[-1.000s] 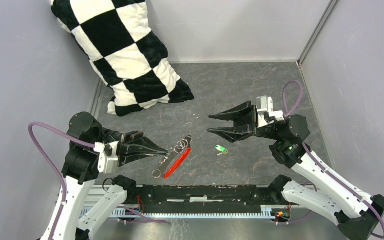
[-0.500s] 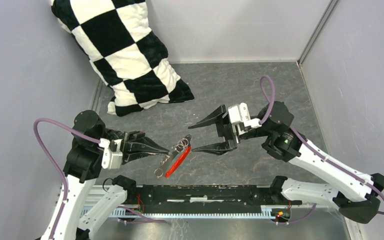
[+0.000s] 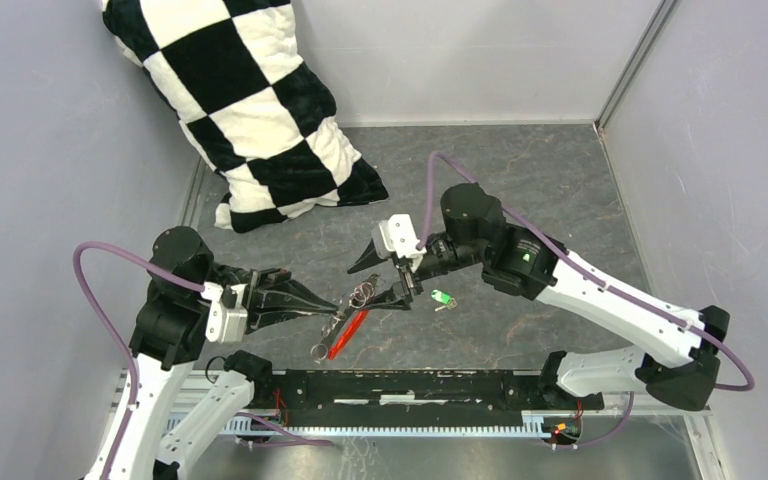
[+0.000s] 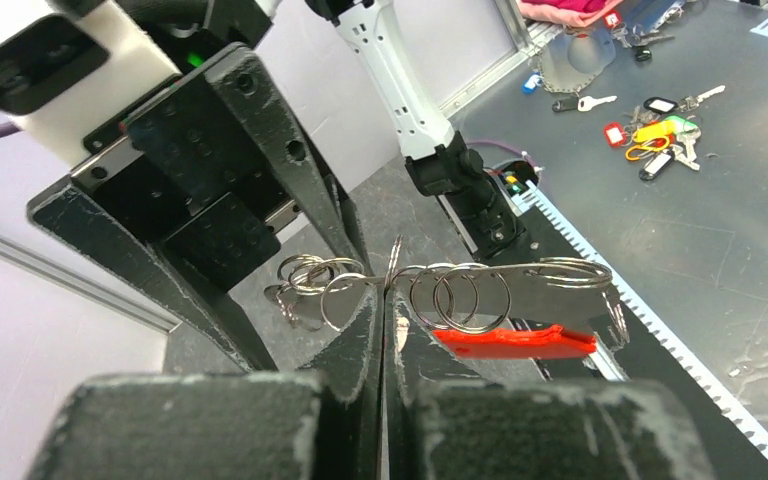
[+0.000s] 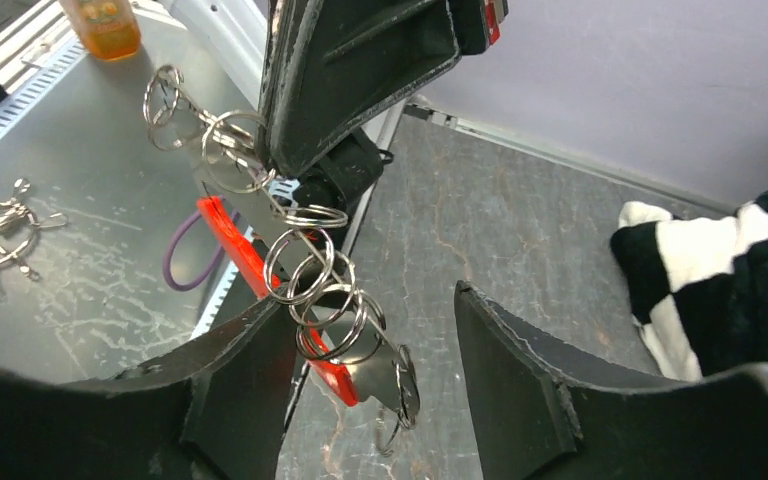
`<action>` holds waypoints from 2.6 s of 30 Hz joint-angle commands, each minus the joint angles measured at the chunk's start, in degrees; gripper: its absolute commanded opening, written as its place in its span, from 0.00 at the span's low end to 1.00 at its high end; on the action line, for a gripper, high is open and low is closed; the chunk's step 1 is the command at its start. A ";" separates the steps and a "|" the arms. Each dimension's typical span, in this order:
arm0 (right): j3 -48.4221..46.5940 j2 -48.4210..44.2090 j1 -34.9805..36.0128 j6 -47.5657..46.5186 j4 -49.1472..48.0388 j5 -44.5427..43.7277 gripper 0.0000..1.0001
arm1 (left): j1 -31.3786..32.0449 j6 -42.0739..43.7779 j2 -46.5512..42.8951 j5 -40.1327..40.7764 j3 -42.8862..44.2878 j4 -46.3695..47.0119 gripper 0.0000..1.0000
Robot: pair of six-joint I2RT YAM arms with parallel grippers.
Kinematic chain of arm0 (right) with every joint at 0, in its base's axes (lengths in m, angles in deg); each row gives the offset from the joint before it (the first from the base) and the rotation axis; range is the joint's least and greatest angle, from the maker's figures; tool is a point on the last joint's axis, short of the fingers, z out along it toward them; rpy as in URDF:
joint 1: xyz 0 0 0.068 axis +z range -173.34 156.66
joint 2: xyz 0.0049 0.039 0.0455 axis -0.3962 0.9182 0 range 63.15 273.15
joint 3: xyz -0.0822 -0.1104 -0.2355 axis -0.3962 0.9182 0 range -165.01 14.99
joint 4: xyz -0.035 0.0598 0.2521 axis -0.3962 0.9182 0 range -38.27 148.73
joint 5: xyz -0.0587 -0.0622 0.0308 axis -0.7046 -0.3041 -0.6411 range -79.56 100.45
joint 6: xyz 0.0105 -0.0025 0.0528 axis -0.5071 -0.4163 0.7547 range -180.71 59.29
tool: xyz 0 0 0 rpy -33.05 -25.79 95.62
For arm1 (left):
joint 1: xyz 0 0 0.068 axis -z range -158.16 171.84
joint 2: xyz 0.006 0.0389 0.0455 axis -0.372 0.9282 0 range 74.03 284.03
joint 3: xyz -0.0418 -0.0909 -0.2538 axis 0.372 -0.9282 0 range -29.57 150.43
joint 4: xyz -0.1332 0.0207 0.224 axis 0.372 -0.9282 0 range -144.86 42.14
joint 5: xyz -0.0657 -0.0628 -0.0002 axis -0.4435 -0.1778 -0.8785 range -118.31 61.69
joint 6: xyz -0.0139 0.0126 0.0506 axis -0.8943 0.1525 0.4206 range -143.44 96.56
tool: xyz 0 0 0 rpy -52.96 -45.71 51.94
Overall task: Put the keys on the keyring
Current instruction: Adjust the keyring.
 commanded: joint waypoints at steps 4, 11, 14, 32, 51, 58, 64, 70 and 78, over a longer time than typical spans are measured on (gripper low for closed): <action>-8.50 4.30 0.22 -3.40 7.74 7.99 0.53 | 0.23 -1.67 -2.46 -1.81 -2.84 0.04 0.02; -8.47 5.20 0.22 -1.92 9.26 15.12 0.41 | 0.18 -1.40 -3.60 -0.91 -4.14 0.13 0.02; -7.69 5.16 0.36 -1.27 8.90 16.01 0.50 | 0.25 -1.34 -3.80 -0.65 -4.34 0.16 0.02; -10.02 9.66 1.99 2.59 8.75 13.40 0.17 | 0.25 -1.46 -4.56 -0.74 -4.59 0.12 0.02; -1.35 0.30 2.07 3.21 -1.58 2.23 0.01 | 0.25 5.84 -6.96 7.32 -6.19 -7.60 0.43; -1.69 -1.43 2.07 -1.54 2.70 -2.33 0.01 | 0.25 -7.69 -2.46 16.91 -2.60 -7.77 0.85; -2.28 -1.93 2.09 -4.61 5.63 -4.95 0.01 | 0.25 -10.01 5.31 15.06 2.97 -16.72 0.72; -1.46 -3.55 2.14 -10.03 6.32 -10.11 0.01 | 0.25 -5.76 14.43 6.97 5.50 -30.43 0.61; 1.73 -3.50 3.89 -15.55 7.10 -20.01 0.01 | 0.25 0.34 19.57 5.57 4.15 -36.48 0.71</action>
